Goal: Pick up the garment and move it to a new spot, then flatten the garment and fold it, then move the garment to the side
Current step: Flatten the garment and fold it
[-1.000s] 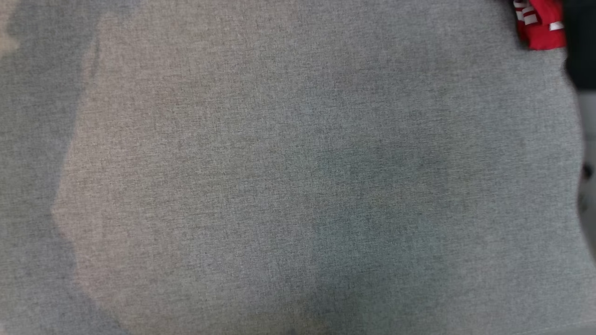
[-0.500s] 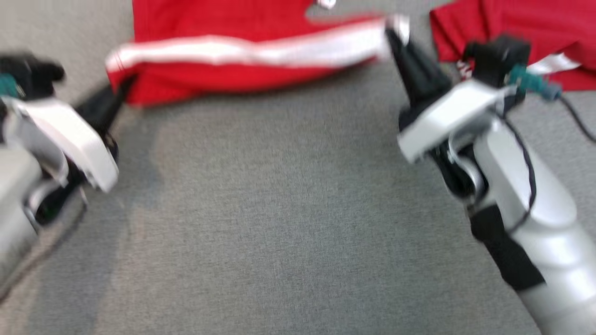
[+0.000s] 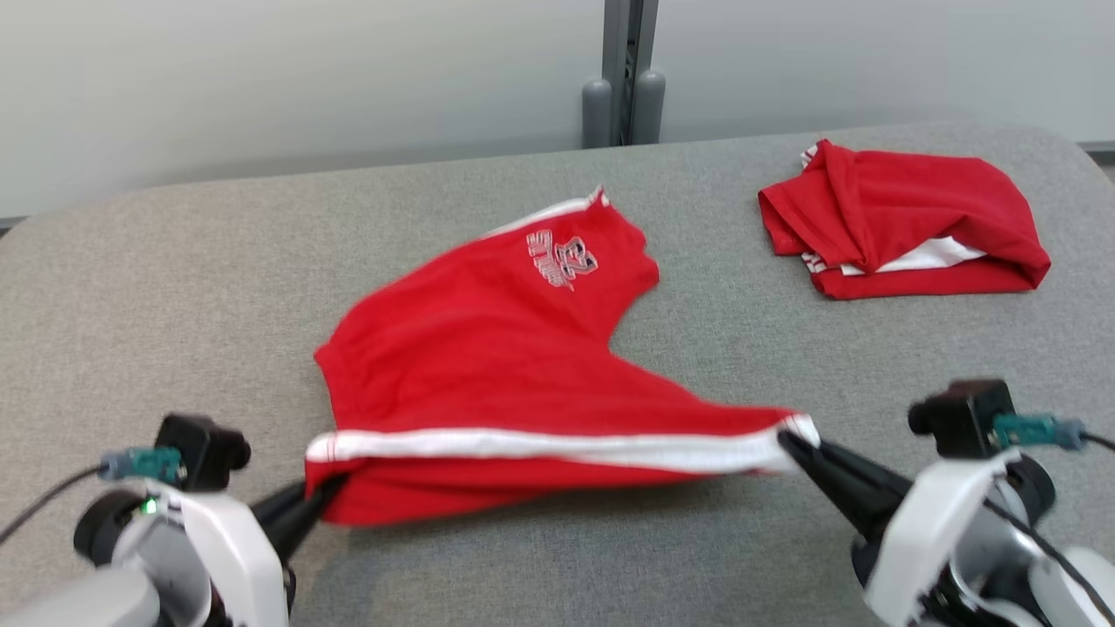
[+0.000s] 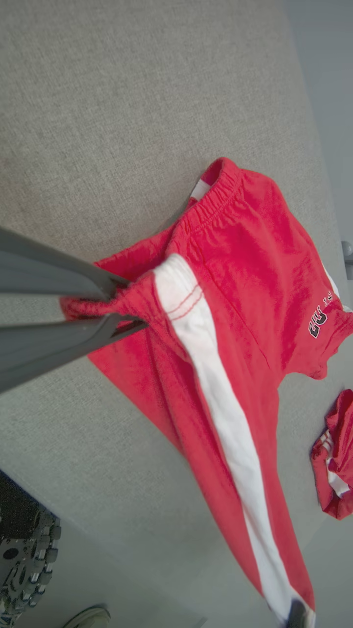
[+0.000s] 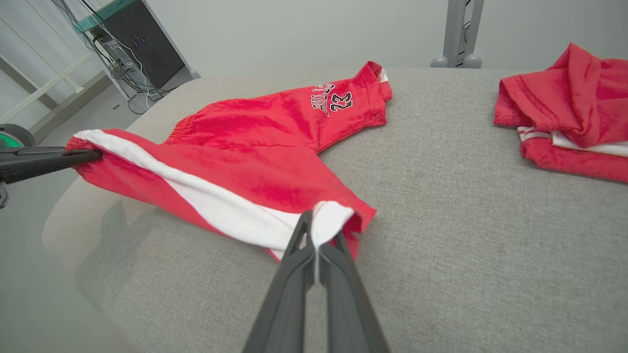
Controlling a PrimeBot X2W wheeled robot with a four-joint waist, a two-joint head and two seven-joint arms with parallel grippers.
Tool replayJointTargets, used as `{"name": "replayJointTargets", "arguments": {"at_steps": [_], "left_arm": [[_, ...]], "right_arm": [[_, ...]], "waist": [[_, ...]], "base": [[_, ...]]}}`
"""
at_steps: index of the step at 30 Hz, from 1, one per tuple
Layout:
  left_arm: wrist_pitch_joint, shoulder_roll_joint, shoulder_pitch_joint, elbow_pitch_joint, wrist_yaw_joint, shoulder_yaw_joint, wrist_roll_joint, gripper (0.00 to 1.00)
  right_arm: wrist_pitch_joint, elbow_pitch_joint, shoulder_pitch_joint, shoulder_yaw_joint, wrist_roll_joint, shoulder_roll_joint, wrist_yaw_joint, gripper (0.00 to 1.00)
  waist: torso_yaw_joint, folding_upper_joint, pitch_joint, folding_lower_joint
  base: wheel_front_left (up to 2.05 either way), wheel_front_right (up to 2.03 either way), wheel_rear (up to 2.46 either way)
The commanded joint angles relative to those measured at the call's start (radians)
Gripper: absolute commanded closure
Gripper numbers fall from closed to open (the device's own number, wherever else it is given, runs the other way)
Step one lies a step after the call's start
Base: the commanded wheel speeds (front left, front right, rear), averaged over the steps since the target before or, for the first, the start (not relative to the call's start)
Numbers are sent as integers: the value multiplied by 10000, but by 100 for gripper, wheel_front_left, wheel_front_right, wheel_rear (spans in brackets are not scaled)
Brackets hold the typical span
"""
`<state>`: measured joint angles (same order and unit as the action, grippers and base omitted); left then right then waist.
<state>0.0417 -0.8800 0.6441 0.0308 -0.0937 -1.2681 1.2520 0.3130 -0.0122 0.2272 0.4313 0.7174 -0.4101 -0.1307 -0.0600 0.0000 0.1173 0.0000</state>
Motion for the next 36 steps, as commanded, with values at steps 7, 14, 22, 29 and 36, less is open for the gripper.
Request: {"name": "replayJointTargets", "arguments": {"at_steps": [7,14,22,29,36], "left_arm": [[-43,-911,-838,-1953,-911,140,452,100],[-1351,-1017,275,-1641,-156,838,1812,100],[-3653,-330,2057,664,1236,1717,3879,100],[-5290,593,3549,2460,1949,2060,4637,100],[-5957,1112,4530,3601,2152,2130,4458,100]], "right_arm": [[1828,-2781,-2249,-1876,-729,455,-1,100],[2821,-2658,-265,-2058,-578,771,-1,100],[2866,292,3629,-1657,122,902,-1,100],[2778,2863,6438,-884,252,1122,-1,100],[2198,4675,8300,-44,256,1234,-1,100]], "waist": [[157,0,-155,0],[430,0,784,0],[962,0,2194,0],[1320,0,3176,0],[1539,0,3781,0]], "base": [[0,0,0],[0,0,0],[0,0,0],[0,0,0],[0,0,0]]}}
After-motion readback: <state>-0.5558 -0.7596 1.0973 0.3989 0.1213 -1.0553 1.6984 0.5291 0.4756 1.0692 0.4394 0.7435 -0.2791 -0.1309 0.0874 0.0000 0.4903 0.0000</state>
